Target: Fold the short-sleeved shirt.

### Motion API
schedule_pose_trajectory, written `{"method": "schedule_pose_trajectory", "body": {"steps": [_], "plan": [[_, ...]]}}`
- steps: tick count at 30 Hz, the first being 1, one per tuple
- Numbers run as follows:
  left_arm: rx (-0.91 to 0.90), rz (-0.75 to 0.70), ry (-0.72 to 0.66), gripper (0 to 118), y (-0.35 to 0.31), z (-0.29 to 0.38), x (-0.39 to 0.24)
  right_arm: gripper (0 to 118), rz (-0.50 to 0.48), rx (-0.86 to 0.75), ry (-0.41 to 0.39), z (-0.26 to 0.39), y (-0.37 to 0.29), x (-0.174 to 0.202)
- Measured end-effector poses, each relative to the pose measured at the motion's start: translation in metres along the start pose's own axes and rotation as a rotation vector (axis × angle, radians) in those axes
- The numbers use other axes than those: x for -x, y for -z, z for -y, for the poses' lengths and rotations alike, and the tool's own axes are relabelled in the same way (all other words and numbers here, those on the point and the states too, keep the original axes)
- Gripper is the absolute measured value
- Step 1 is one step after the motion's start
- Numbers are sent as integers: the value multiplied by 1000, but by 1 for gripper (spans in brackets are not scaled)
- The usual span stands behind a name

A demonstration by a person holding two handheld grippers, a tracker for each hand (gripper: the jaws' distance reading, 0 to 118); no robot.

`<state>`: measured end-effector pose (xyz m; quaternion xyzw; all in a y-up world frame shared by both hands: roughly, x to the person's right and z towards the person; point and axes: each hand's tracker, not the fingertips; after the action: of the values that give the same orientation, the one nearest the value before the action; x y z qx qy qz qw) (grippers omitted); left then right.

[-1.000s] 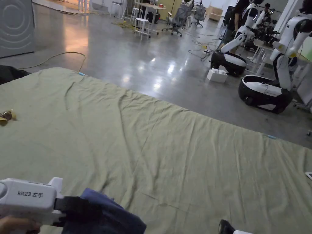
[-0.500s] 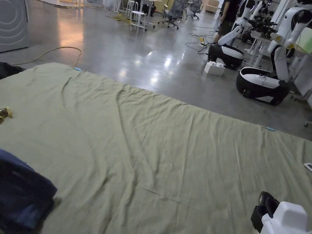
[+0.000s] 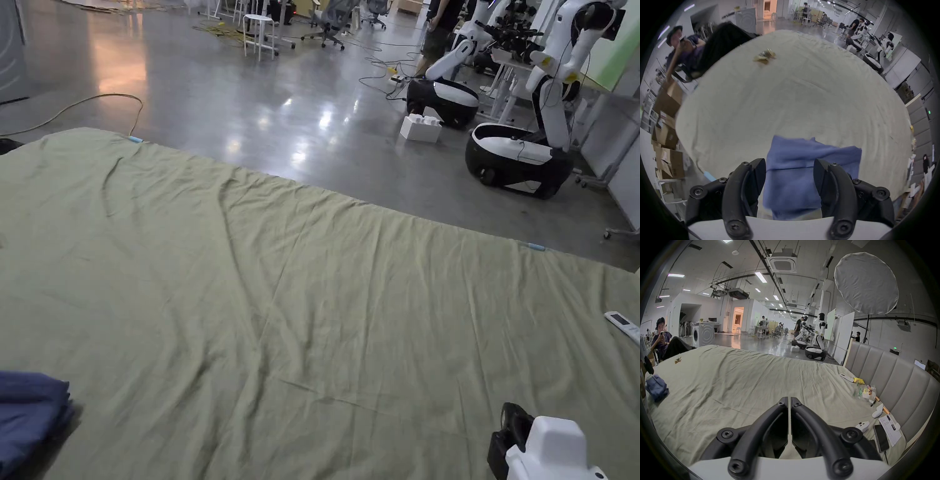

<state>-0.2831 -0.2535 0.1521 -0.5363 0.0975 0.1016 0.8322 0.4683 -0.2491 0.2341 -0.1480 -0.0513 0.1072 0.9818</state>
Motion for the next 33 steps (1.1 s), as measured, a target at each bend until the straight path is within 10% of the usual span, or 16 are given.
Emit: {"method": "schedule_pose_trajectory", "body": {"steps": [7, 26, 30, 33], "plan": [[-210, -155, 67, 62, -28, 17, -11, 3, -15, -8, 25, 2, -5, -1], [-688, 262, 208, 60, -47, 139, -295, 3, -51, -35, 128, -10, -17, 14], [-811, 242, 290, 50, -54, 139, -334, 3, -48, -54, 134, -20, -20, 14], [-858, 216, 291, 19, -65, 142, -358, 3, -44, -73, 138, -24, -20, 15]]}}
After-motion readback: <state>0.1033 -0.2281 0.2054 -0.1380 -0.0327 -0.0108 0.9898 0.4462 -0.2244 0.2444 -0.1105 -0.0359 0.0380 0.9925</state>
